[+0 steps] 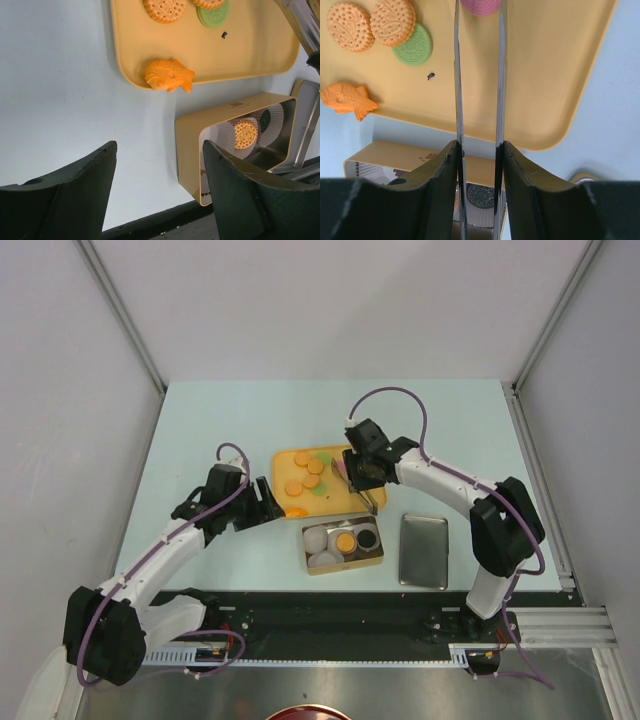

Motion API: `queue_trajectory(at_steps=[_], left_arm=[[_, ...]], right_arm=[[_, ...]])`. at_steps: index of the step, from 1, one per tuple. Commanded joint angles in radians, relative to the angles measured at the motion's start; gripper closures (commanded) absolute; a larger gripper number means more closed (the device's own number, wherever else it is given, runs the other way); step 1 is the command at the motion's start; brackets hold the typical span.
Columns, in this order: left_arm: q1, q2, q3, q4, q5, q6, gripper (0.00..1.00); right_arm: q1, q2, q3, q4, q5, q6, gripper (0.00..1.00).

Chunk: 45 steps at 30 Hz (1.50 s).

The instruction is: Pack the cookies

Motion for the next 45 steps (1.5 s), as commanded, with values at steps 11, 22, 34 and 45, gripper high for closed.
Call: queue_trajectory(at_steps=[11,22,34,45], left_arm=[[-0.005,-0.024,0.014,0.013,-0.002,0.012,0.25],[-0.002,-0.016,0.086,-0.038,-0.053,0.038,0.25],[0.006,-0.027,0.098,-0.056,-0.085,0.031,0.25],[0.006,-0.036,0.071,-0.05,-0.08,0.028,0.24]], right_arm=[[0.067,-0.213,0.038,-0.085,0.069,0.012,0.66],[0.294,-0.499,-0.126,-0.197,0.16,0.124,0.66],[0.53,-0.576,-0.197,-0.266,0.241,0.281,0.66],[0.552,-0.528,-0.231,-0.193,0.2,0.269,0.66]])
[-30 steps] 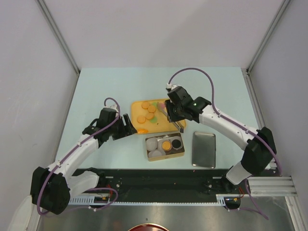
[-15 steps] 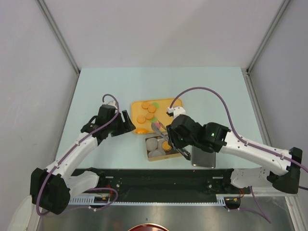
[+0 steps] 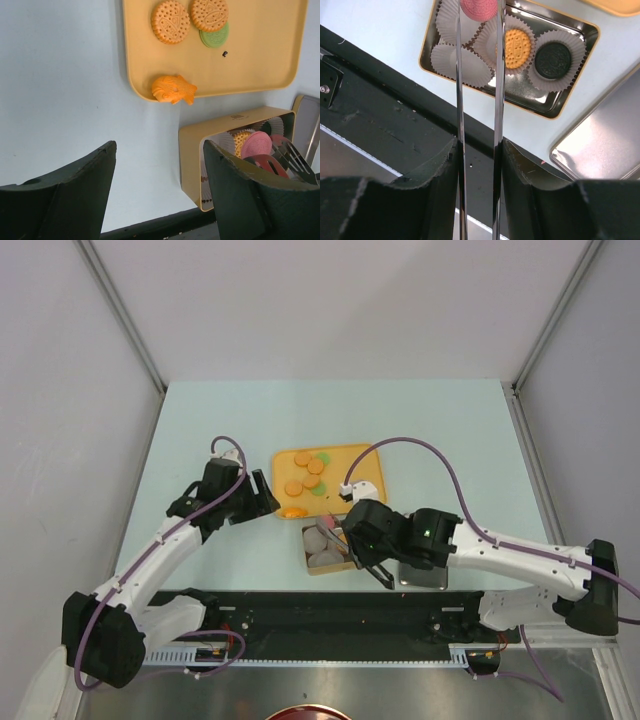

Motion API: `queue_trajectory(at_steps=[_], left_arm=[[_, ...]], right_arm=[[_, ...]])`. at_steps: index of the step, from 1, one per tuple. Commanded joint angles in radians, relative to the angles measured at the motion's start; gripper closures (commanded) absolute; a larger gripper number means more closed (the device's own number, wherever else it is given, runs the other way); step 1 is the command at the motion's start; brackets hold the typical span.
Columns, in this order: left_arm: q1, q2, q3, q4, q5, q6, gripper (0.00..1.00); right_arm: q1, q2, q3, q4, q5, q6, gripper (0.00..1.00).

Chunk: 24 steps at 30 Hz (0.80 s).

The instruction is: Pack the cookies

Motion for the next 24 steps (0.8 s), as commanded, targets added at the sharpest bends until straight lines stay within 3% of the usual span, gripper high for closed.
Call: queue_trajectory(at_steps=[1,24], left_arm=[[0.004,-0.022,0.002,0.009,-0.005,0.01,0.24],[0.006,-0.017,-0.012,0.02,0.006,0.015,0.24]], right_arm=[[0.01,0.02,0.017,0.057,0.002,0.0,0.66],[0.027,0.102,0.07,0.075,-0.037,-0.025,0.61]])
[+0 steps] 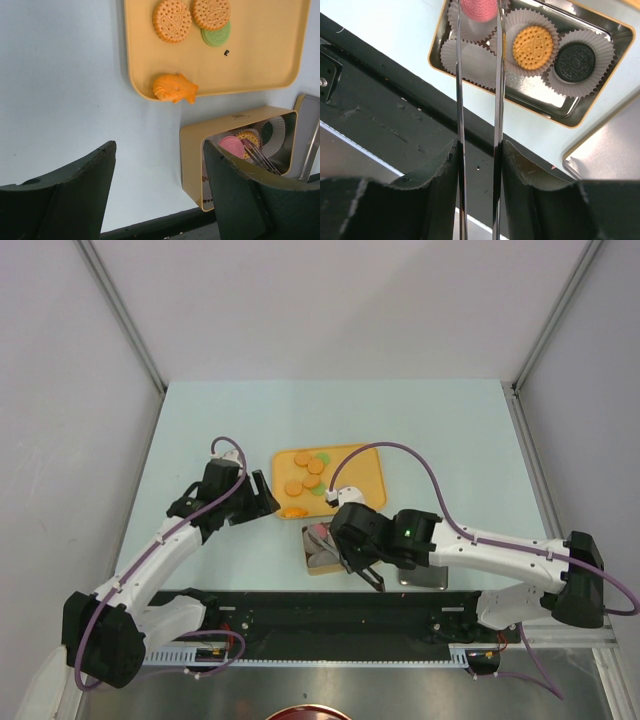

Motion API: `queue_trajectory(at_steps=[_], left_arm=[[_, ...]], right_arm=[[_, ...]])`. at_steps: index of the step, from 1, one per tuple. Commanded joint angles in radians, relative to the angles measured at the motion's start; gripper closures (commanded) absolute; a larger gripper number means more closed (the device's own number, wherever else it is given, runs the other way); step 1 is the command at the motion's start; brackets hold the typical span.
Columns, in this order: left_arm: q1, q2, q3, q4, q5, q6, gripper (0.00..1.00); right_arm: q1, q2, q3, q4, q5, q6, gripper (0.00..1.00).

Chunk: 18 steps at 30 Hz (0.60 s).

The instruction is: Pack the cookies

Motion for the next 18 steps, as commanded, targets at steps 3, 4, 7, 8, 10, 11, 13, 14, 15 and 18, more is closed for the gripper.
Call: queue_trajectory(at_steps=[3,4,7,8,10,11,13,14,15,18], left_arm=[[0.005,-0.019,-0.007,0.019,0.006,0.015,0.24],[0.006,-0.02,-0.007,0.02,0.006,0.015,0.24],[0.005,-0.02,-0.007,0.02,0.003,0.015,0.24],[0.005,-0.02,-0.006,0.02,0.003,0.015,0.24],[0.005,-0.02,-0.007,0.019,0.003,0.015,0.24],[0.005,-0.02,-0.006,0.019,0.003,0.015,0.24],[0.005,-0.019,-0.006,0.02,0.003,0.015,0.24],[0.005,-0.022,-0.006,0.019,0.003,0.017,0.24],[0.005,-0.02,-0.006,0.019,0.003,0.015,0.24],[0.005,-0.02,-0.006,0.02,0.003,0.015,0.24]], right_arm=[[0.01,0.01,0.066,0.03,0.011,-0.015,0.53],[0.009,0.01,0.068,0.029,0.011,-0.015,0.52],[0.009,0.01,0.074,0.027,0.022,-0.014,0.47],[0.009,0.008,0.076,0.027,0.025,-0.014,0.46],[0.01,0.011,0.082,0.026,0.026,-0.015,0.46],[0.01,0.011,0.083,0.027,0.029,-0.015,0.46],[0.009,0.008,0.089,0.024,0.042,-0.015,0.46],[0.009,0.001,0.094,0.023,0.048,-0.015,0.46],[0.009,-0.004,0.102,0.023,0.068,-0.017,0.46],[-0.023,-0.019,0.129,0.018,0.098,-0.034,0.45]])
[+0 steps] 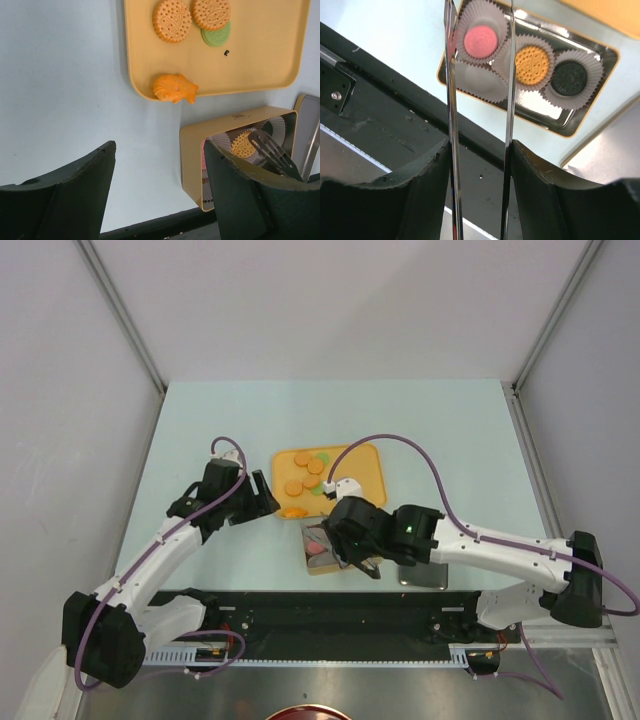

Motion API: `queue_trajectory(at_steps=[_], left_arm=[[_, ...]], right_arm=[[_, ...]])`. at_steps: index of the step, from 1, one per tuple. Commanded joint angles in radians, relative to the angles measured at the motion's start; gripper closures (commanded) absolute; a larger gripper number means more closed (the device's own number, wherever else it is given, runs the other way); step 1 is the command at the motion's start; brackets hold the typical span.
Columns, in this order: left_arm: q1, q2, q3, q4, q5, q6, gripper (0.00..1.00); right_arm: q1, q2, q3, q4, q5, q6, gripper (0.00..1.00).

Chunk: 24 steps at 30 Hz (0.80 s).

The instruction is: Pack the cookies

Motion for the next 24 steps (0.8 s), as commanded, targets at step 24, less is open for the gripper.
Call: queue_trajectory(at_steps=[24], left_arm=[[0.006,0.0,-0.009,0.025,0.021,0.021,0.23]], right_arm=[[-0.394,0.368,0.304,0.162,-0.206,-0.256,0.46]])
